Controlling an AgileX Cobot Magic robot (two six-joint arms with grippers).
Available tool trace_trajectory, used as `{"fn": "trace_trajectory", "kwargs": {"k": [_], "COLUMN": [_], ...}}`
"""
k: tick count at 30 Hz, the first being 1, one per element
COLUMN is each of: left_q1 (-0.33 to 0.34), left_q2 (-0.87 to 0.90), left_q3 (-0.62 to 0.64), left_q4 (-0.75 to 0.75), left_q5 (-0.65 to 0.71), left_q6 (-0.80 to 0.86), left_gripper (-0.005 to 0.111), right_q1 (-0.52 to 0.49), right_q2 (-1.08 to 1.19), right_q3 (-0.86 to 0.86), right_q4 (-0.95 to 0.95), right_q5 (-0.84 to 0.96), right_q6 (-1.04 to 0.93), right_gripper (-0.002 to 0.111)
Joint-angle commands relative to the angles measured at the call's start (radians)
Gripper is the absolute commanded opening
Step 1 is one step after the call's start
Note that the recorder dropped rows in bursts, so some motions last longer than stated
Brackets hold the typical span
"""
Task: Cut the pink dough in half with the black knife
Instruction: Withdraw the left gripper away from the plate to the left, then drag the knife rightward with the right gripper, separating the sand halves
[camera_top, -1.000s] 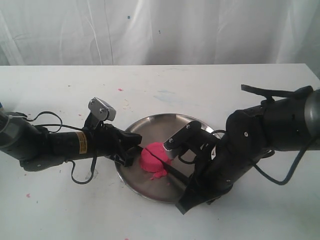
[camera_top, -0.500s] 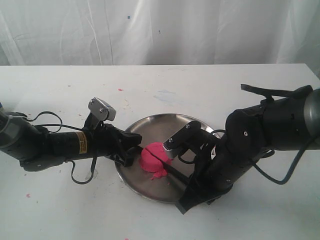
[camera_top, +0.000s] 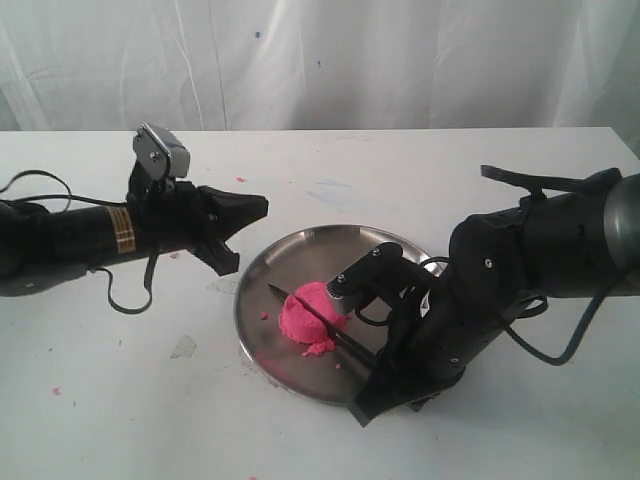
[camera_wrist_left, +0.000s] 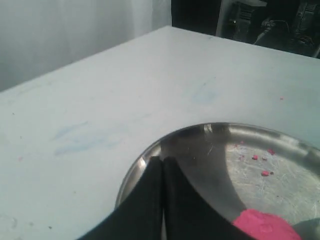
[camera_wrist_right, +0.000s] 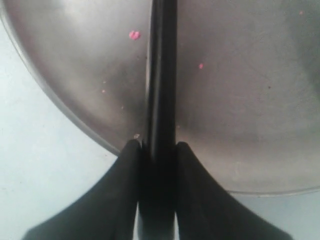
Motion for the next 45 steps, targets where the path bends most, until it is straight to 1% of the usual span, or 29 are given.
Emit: {"fn": "trace_trajectory", "kwargs": {"k": [1, 3, 4, 6, 9, 11, 12, 13, 14, 16, 18, 19, 22, 25, 29, 31, 35, 37, 40, 45], "left_q1": [0.013, 0.011, 0.011, 0.011, 0.011, 0.011, 0.011, 0.011, 0.011, 0.011, 0.011, 0.011, 0.011, 0.011, 0.011, 0.011, 0.011, 0.011, 0.011, 0.011], "left_q2": [-0.125, -0.192, -0.230, -0.301, -0.409, -0.463, -0.483, -0.498, -0.513, -0.541, -0.582, -0.613, -0.684, -0.754, -0.843, -0.874, -0.888, -0.888, -0.888, -0.888], "left_q3": [0.031, 0.060, 0.081, 0.133, 0.203, 0.238, 0.251, 0.269, 0.287, 0.325, 0.367, 0.392, 0.427, 0.437, 0.441, 0.441, 0.445, 0.448, 0.448, 0.448], "left_q4": [0.080, 0.074, 0.066, 0.033, -0.013, -0.012, -0.012, -0.012, -0.012, -0.012, -0.012, -0.012, -0.045, -0.093, -0.102, -0.089, -0.014, -0.012, -0.021, -0.028], "left_q5": [-0.008, 0.024, 0.064, 0.193, 0.549, 0.850, 0.973, 1.064, 1.125, 1.143, 1.073, 1.011, 0.908, 0.893, 0.951, 1.021, 1.173, 1.193, 1.173, 1.167], "left_q6": [-0.002, -0.002, -0.002, -0.002, 0.002, 0.027, 0.052, 0.069, 0.081, 0.083, 0.081, 0.081, 0.081, 0.109, 0.136, 0.136, 0.136, 0.136, 0.127, 0.127], "left_gripper": [0.000, 0.000, 0.000, 0.000, 0.000, 0.000, 0.000, 0.000, 0.000, 0.000, 0.000, 0.000, 0.000, 0.000, 0.000, 0.000, 0.000, 0.000, 0.000, 0.000], "right_q1": [0.000, 0.000, 0.000, 0.000, 0.000, 0.000, 0.000, 0.000, 0.000, 0.000, 0.000, 0.000, 0.000, 0.000, 0.000, 0.000, 0.000, 0.000, 0.000, 0.000], "right_q2": [0.018, 0.018, 0.018, 0.018, 0.018, 0.018, 0.018, 0.018, 0.018, 0.018, 0.018, 0.018, 0.018, 0.018, 0.018, 0.018, 0.016, 0.016, 0.016, 0.016], "right_q3": [0.011, 0.011, 0.011, 0.010, 0.002, -0.008, -0.011, -0.012, -0.014, -0.014, -0.014, -0.014, -0.014, -0.014, -0.033, -0.043, -0.050, -0.050, -0.055, -0.084], "right_q4": [-0.007, -0.007, -0.009, -0.009, -0.009, -0.009, -0.009, -0.009, -0.009, -0.009, -0.009, -0.009, -0.009, -0.006, -0.005, 0.014, 0.038, 0.051, 0.088, 0.084], "right_q5": [0.071, 0.065, 0.062, 0.055, 0.060, 0.067, 0.067, 0.067, 0.067, 0.067, 0.085, 0.092, 0.112, 0.126, 0.136, 0.143, 0.160, 0.173, 0.188, 0.202], "right_q6": [-0.003, -0.003, -0.003, -0.003, -0.003, -0.003, -0.003, -0.003, -0.003, -0.003, -0.007, -0.009, -0.011, -0.046, -0.057, -0.057, -0.064, -0.099, -0.145, -0.141], "right_gripper": [0.000, 0.000, 0.000, 0.000, 0.000, 0.000, 0.000, 0.000, 0.000, 0.000, 0.000, 0.000, 0.000, 0.000, 0.000, 0.000, 0.000, 0.000, 0.000, 0.000]}}
